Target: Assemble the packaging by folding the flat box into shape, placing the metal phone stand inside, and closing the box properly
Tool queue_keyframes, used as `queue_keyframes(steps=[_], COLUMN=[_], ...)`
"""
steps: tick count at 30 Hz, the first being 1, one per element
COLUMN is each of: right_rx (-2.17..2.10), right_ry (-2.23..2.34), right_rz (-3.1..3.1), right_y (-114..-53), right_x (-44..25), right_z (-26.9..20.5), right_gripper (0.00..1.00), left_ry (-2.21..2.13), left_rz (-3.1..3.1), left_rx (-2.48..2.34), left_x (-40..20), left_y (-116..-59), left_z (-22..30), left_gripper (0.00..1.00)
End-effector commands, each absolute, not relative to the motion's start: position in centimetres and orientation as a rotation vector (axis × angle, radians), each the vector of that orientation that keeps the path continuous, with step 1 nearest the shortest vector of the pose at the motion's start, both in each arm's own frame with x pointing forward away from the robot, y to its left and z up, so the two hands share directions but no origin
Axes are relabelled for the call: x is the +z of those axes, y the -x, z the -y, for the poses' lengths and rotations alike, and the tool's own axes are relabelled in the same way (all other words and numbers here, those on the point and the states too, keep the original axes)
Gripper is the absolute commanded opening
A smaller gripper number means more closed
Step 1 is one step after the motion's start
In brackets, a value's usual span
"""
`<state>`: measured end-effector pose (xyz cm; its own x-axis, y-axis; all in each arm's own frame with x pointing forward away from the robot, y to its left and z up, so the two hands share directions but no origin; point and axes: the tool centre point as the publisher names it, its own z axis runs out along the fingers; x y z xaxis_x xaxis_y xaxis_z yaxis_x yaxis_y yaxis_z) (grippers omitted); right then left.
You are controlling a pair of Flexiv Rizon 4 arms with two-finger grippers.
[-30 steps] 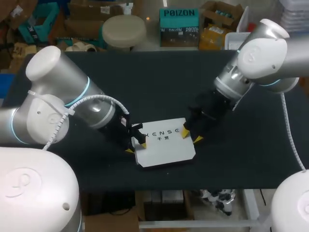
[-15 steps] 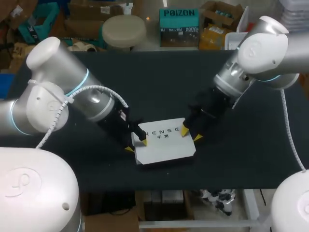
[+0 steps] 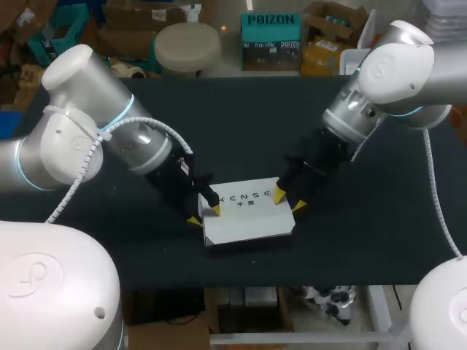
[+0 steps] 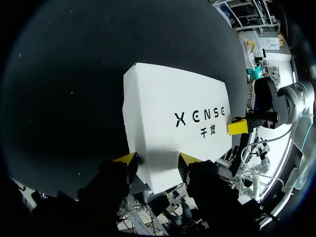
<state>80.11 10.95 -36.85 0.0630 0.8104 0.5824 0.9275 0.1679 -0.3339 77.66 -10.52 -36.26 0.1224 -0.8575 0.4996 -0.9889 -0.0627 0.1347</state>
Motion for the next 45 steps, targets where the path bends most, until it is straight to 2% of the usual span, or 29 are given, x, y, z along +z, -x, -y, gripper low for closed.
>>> queue_keyframes(steps=[1, 5, 22, 45], right_rx=[-0.199, -0.193, -0.161, -0.124], right_ry=[1.653, 1.655, 1.661, 1.652], right_rz=[1.761, 1.762, 1.746, 1.71], right_y=[-80.4, -80.5, -81.0, -81.8], right_x=[-36.5, -36.2, -35.6, -34.9], right_z=[-11.3, -11.3, -11.4, -11.6], right_gripper=[0.49, 0.49, 0.49, 0.49], left_ry=[-1.977, -1.984, -1.998, -1.973], left_rz=[1.788, 1.786, 1.751, 1.65], left_rx=[0.365, 0.341, 0.266, 0.237], left_x=[-35.9, -35.6, -34.7, -34.0], left_y=[-78.2, -78.3, -79.0, -79.7], left_z=[11.0, 11.1, 11.1, 11.0], left_gripper=[0.54, 0.51, 0.53, 0.5])
